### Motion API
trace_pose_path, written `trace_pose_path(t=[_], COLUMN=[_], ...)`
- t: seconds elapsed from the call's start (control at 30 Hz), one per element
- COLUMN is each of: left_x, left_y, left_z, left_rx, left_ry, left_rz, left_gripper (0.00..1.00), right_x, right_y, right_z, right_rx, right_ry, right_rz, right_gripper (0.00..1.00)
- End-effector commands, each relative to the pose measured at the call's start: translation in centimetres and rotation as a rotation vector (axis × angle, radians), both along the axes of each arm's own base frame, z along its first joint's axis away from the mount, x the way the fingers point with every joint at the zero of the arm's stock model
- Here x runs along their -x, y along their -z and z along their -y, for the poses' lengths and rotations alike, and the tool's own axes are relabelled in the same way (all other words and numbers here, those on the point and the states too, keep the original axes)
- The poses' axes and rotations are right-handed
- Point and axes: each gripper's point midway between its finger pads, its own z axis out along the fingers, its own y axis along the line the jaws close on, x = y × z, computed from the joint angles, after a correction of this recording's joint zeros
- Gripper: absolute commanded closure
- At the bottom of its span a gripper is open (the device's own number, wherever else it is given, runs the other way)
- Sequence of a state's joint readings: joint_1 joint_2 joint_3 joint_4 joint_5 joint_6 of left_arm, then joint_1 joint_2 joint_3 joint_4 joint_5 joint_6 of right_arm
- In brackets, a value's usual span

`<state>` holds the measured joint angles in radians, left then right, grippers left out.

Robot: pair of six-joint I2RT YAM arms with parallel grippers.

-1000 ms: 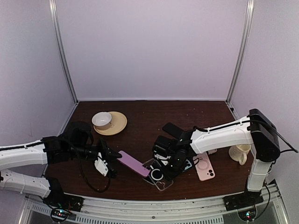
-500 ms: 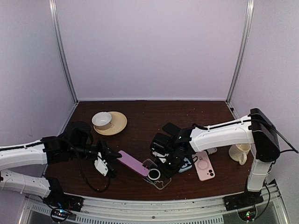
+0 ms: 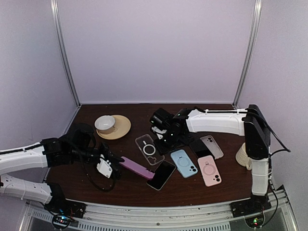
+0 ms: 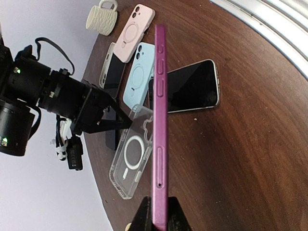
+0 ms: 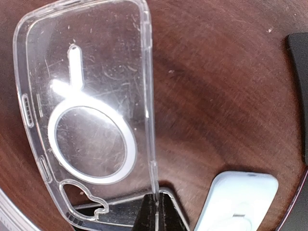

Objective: Take the phone out of the phone case
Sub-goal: Place the phone case at the center of the board.

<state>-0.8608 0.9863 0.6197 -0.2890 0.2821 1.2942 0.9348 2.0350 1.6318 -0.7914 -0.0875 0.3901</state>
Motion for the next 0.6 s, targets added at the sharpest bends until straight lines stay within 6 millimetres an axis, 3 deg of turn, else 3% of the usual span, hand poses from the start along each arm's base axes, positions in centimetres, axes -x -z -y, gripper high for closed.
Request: trace_pose_path(t=[0.0, 0.17, 0.3, 0.47, 0.57], left_x=[0.2, 0.2, -0.8, -2.3, -3.0], left_y=[-4.3, -6.5, -7.5, -6.2, -4.7], left_z=[1.3, 1.3, 0.5, -1.9, -3.1], left_rx=[0.117, 0.246, 0.379, 0.460, 0.503], left_ry=[-0.046, -0.213, -0.451, -0.802, -1.017], left_rz=[-0.063, -0.265, -0.482, -0.705, -0.834], left_gripper=[1.00, 1.00, 1.00, 1.00, 1.00], right_x=[-3.2, -6.5, -8.2, -9.2, -9.4], right_y=[0.9, 1.6, 2.7, 4.0, 4.4], right_z=[0.1, -0.1, 0.2, 0.5, 0.9], right_rx=[0.014, 0.005, 0.021, 0.024, 0.033], right_ry=[0.043, 0.087, 0.119, 0.143, 0.155], right_rz=[-0.001, 0.020, 0.030, 0.019, 0.015], right_gripper=[1.00, 1.00, 1.00, 1.00, 0.86])
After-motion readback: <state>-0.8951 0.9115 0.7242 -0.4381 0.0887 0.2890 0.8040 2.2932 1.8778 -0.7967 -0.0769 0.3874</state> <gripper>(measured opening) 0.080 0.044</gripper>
